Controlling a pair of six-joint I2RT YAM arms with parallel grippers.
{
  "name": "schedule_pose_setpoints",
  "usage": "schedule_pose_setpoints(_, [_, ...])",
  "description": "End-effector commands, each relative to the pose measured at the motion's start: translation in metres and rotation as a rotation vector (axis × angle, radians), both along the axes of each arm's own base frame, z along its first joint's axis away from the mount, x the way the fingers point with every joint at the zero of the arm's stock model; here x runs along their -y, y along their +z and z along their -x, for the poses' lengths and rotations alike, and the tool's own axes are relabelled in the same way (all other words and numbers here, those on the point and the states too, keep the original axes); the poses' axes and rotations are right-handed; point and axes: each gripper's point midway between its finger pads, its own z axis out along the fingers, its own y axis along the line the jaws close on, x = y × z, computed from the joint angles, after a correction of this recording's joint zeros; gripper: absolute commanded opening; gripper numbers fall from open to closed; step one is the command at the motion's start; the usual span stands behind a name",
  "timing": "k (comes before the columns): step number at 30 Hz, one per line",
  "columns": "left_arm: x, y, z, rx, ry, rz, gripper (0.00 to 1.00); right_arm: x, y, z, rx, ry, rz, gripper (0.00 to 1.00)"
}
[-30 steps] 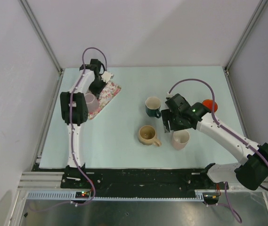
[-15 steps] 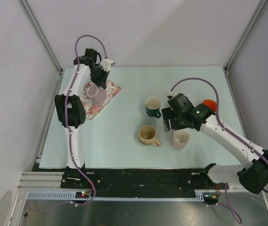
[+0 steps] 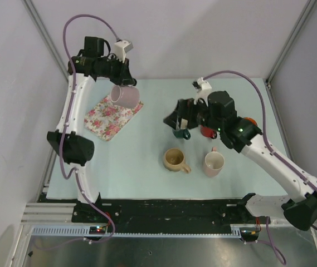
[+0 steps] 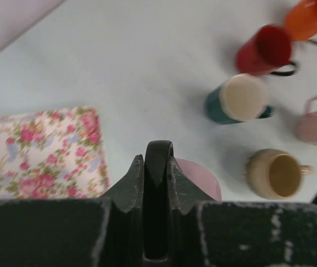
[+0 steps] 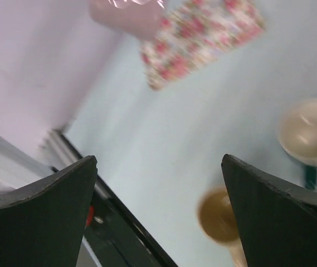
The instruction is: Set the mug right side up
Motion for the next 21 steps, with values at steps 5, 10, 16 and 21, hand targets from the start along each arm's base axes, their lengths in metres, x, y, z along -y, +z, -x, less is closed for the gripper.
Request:
schedule_pose_setpoints(5, [0.060, 0.131, 0.102, 0.094, -0.196, 0.305, 0.00, -0.081, 0.120, -0.028, 0.156, 0.235, -0.576, 0.99])
schedule_pose_setpoints(10, [0.076, 0.149, 0.128, 0.094, -0.272, 0.353, 0.00, -0.102, 0.132, -0.032, 0.112, 0.316, -0.685, 0.94])
schedule_pose_setpoints(16, [0.088, 0.145, 0.131, 0.085, -0.301, 0.352, 0.00, -0.118, 0.144, -0.017, 0.088, 0.429, -0.769, 0.55])
schedule_pose_setpoints(21, [0.091, 0.137, 0.125, 0.078, -0.300, 0.336, 0.00, -0.118, 0.153, -0.001, 0.064, 0.531, -0.829, 0.10])
